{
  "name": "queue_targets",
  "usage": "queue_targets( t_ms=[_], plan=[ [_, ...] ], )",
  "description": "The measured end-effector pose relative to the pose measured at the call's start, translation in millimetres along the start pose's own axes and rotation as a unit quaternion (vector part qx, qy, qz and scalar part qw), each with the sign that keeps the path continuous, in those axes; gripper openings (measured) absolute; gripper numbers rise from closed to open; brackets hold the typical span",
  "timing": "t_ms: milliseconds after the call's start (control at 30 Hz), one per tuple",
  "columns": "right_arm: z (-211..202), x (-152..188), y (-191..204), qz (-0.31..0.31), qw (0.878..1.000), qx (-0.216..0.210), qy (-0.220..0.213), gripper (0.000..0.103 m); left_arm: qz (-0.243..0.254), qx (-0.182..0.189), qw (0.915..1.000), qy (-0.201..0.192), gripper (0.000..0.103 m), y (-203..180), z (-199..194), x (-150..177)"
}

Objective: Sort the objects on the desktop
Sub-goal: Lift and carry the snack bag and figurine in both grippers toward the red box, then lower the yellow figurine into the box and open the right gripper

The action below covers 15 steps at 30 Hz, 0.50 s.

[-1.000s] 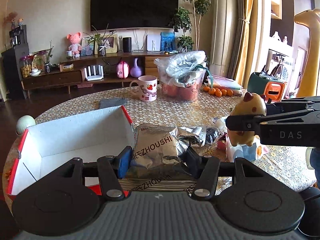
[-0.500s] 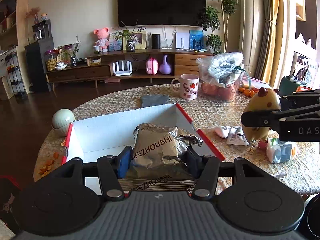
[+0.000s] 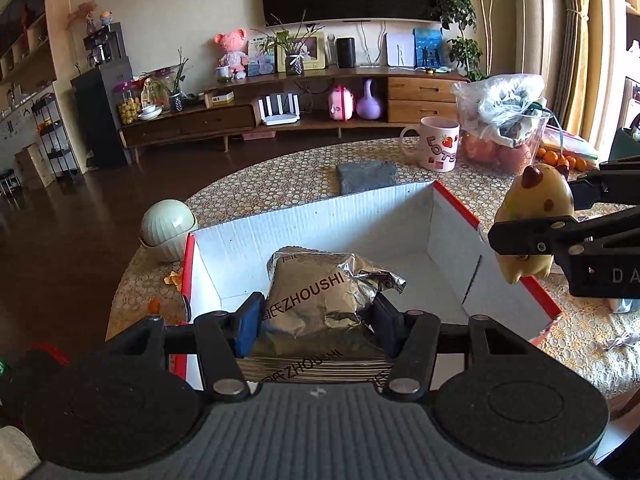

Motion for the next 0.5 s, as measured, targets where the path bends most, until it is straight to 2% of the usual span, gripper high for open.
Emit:
queue_targets(
  t_ms=[267, 500],
  plan=[
    [29.4, 4.1, 18.5, -0.012, 1.000, -0.015, 0.018, 0.047, 0.013, -0.022, 0.9992, 0.031, 0.056, 20.8, 41.8, -5.0],
    [60.8, 16.9, 33.3, -0.051, 0.997, -0.012, 0.049, 0.046, 0.037, -0.021, 0.9974, 0.058, 0.056, 22.0, 74.2, -4.9]
  ],
)
Point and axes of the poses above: each gripper's, at about its wrist camera, not at the fingertips, and z roughly the way its jaws point, y to its left, x to its underside, the point moved 7 cm from there along z, roughly the way its jaws point, and after that the axes turned 1 degree about x, right-handed, at the moved point
